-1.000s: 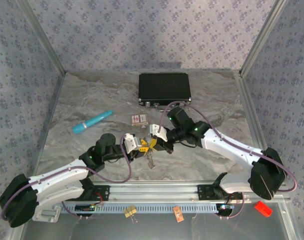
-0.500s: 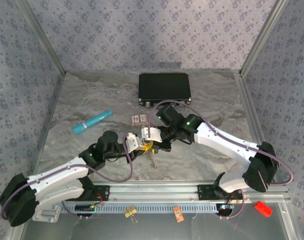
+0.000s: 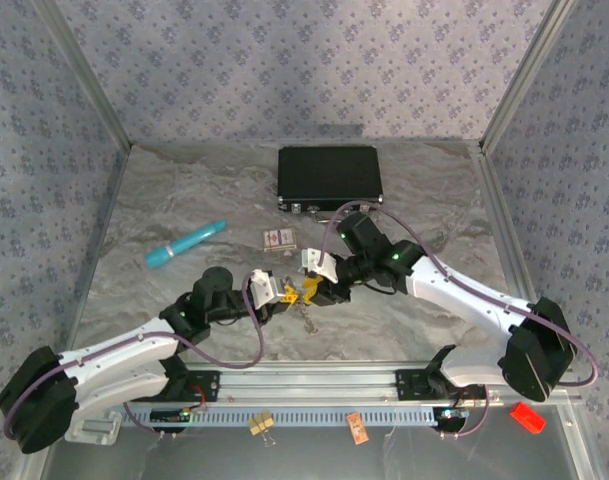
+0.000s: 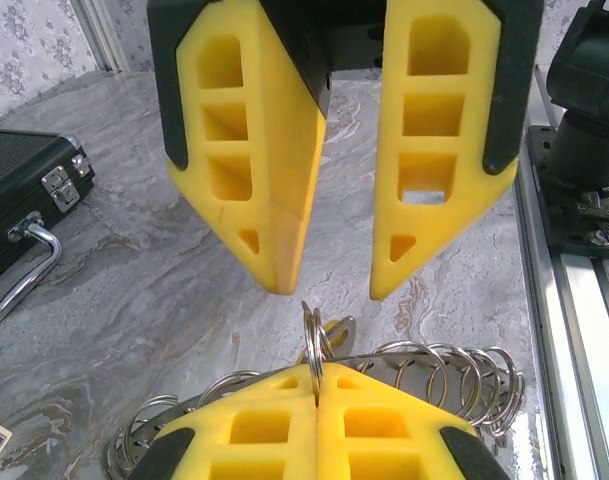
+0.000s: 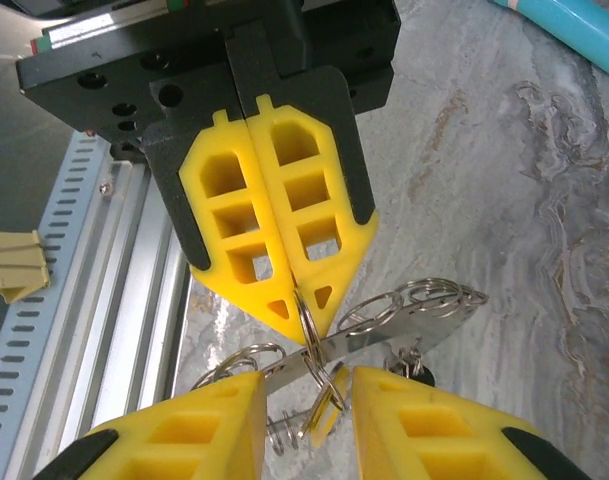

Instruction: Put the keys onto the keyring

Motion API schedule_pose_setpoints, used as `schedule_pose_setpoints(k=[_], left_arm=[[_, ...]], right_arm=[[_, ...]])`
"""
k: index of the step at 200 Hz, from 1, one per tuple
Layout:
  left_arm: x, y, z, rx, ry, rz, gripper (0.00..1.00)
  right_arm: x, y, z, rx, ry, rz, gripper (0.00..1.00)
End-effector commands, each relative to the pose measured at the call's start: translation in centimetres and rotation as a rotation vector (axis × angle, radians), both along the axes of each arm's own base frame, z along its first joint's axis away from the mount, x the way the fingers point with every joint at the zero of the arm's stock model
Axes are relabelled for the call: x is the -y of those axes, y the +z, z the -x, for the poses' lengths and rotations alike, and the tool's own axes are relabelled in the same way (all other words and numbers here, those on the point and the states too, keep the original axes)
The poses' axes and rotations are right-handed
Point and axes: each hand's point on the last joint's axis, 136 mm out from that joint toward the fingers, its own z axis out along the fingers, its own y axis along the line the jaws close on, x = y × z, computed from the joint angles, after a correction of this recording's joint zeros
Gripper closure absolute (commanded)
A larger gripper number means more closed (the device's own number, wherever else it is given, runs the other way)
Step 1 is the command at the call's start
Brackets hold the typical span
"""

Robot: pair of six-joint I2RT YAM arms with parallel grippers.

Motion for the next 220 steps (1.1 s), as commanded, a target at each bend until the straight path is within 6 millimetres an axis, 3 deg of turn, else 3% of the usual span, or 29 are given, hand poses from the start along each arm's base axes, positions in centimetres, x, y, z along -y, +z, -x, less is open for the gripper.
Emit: schedule_pose_setpoints(k=[1,50,74,86,105,116,161,184,209,220], left_arm=[[0.5,3.1,0.2,0.065,-0.033,0.107,1.0],[0.5,3.4,0.5,0.069,-0.042,0.129,1.0],[0.5,3.5,0.4,0.073,-0.039,0.134,1.0],[0.4,3.5,0.2,0.068,-0.022,0.128,1.0],[0.2,3.0,-0.7,0.042,0.025,0.074,0.74],[0.1,2.5,-0.7,0.03,0.028,0.036,0.71],[0.1,2.3,-0.6,0.017,0.015,0.003,0.8],[0.2,2.3,-0.6,0.017,0.009,0.0,0.86],[0.4,2.5,-0.4,0.021,-0.007,0.004,1.0],[0.4,2.7,-0.3,0.028,-0.012,0.01,1.0]], right_arm=[[-0.8,0.6,0.2,-0.034,0.006,-0.06,0.72],[-1.0,0.4,0.1,-0.043,0.01,-0.065,0.85],[-1.2,0.7,0.1,-0.045,0.016,-0.07,1.0],[-1.1,0.8,0.0,-0.04,0.015,-0.063,1.0],[-0.8,1.0,-0.1,0.0,0.007,-0.016,1.0],[-0.5,0.7,-0.1,0.036,0.014,0.04,1.0],[0.3,-0.8,0.1,0.113,0.054,0.255,1.0],[-0.3,-0.2,0.4,0.128,0.076,0.252,1.0],[-0.5,-0.5,0.7,0.132,0.09,0.274,1.0],[-0.7,0.2,0.9,0.124,0.091,0.238,1.0]])
